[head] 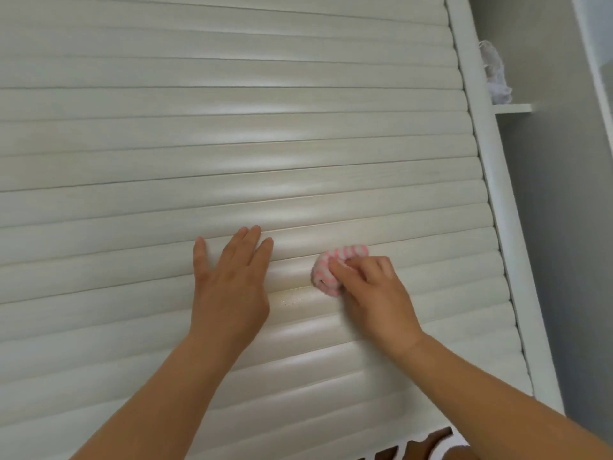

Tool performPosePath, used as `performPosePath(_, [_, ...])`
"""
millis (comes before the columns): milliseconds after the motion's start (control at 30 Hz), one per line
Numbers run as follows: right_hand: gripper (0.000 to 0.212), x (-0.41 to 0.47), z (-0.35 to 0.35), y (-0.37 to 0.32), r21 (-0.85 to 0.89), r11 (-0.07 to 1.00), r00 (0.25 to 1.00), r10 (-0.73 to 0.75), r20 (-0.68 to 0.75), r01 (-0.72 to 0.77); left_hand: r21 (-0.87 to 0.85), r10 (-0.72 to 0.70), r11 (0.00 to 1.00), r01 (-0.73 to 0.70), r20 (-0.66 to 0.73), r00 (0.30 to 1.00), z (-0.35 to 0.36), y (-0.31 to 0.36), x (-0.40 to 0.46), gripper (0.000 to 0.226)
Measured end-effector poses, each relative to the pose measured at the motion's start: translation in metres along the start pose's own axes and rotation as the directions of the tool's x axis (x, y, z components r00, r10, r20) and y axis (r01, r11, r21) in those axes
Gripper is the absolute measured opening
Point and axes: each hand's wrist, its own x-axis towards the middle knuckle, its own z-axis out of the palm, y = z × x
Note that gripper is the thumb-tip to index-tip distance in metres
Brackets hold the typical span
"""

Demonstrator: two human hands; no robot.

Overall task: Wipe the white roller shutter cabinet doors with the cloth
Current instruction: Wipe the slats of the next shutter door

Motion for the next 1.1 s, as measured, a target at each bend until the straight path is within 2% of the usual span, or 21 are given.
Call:
performPosePath(33, [0.031, 0.006, -0.004, 0.007, -0.038, 0.998, 0.998, 0.051, -0.045, -0.053, -0.001, 0.0, 1.0, 0.0, -0.003, 1.0, -0.002, -0.005, 0.0, 0.059])
performPosePath(67, [0.026, 0.014, -0.007, 0.013, -0.031, 0.979, 0.976, 0.197, -0.096, -0.201, 0.001, -0.004, 1.0, 0.004, -0.006, 1.0, -0.004, -0.009, -0.001, 0.058])
performPosePath(133, [0.018, 0.026, -0.006, 0.019, -0.08, 0.887, 0.886, 0.441, -0.144, -0.455, -0.001, -0.006, 1.0, 0.006, -0.015, 1.0, -0.006, -0.015, -0.002, 0.058])
performPosePath(200, [0.029, 0.037, 0.002, 0.009, 0.025, 0.827, 0.819, 0.56, -0.127, -0.562, -0.019, -0.004, 1.0, 0.003, -0.03, 1.0, -0.006, -0.021, -0.004, 0.058])
performPosePath(300, [0.037, 0.053, 0.018, -0.024, 0.066, 0.819, 0.809, 0.574, -0.13, -0.571, -0.023, 0.025, 0.999, -0.026, -0.068, 0.997, -0.003, -0.028, -0.007, 0.058])
performPosePath(467, [0.044, 0.073, 0.03, -0.09, 0.025, 0.961, 0.957, 0.275, -0.096, -0.274, -0.039, -0.004, 0.999, -0.001, -0.134, 0.991, -0.002, -0.033, -0.015, 0.052])
performPosePath(567, [0.032, 0.079, 0.038, -0.118, 0.057, 0.985, 0.986, 0.164, -0.01, -0.163, -0.07, -0.045, 0.997, 0.032, -0.189, 0.981, -0.002, -0.044, -0.02, 0.049])
performPosePath(700, [0.037, 0.08, 0.031, -0.104, 0.044, 0.998, 0.997, -0.048, 0.065, 0.045, -0.077, -0.061, 0.996, 0.044, -0.242, 0.968, -0.004, -0.054, -0.025, 0.046])
performPosePath(733, [0.038, 0.079, 0.026, -0.093, 0.034, 0.998, 0.995, -0.059, 0.078, 0.056, -0.075, -0.052, 0.997, 0.033, -0.256, 0.965, -0.005, -0.055, -0.026, 0.045])
performPosePath(767, [0.037, 0.078, 0.021, -0.08, 0.04, 0.999, 0.998, -0.012, 0.068, 0.009, -0.08, -0.044, 0.997, 0.022, -0.272, 0.961, -0.007, -0.056, -0.026, 0.043])
performPosePath(833, [0.036, 0.078, 0.01, -0.055, 0.089, 0.969, 0.973, 0.227, 0.031, -0.229, -0.095, -0.038, 0.995, 0.009, -0.309, 0.95, -0.01, -0.059, -0.026, 0.042])
performPosePath(900, [0.034, 0.082, 0.003, -0.032, 0.128, 0.86, 0.867, 0.498, 0.0, -0.494, -0.122, -0.043, 0.992, -0.001, -0.349, 0.936, -0.012, -0.061, -0.025, 0.038])
performPosePath(967, [0.032, 0.095, 0.002, -0.026, 0.175, 0.742, 0.746, 0.664, -0.053, -0.647, -0.149, -0.048, 0.989, -0.007, -0.363, 0.93, -0.013, -0.066, -0.022, 0.033])
performPosePath(1033, [0.03, 0.109, 0.008, -0.035, 0.115, 0.714, 0.713, 0.699, -0.051, -0.691, -0.181, -0.057, 0.983, -0.005, -0.335, 0.94, -0.014, -0.07, -0.019, 0.028])
performPosePath(1100, [0.029, 0.118, 0.017, -0.056, 0.082, 0.766, 0.766, 0.642, -0.035, -0.638, -0.216, -0.07, 0.976, 0.005, -0.296, 0.953, -0.016, -0.076, -0.017, 0.016])
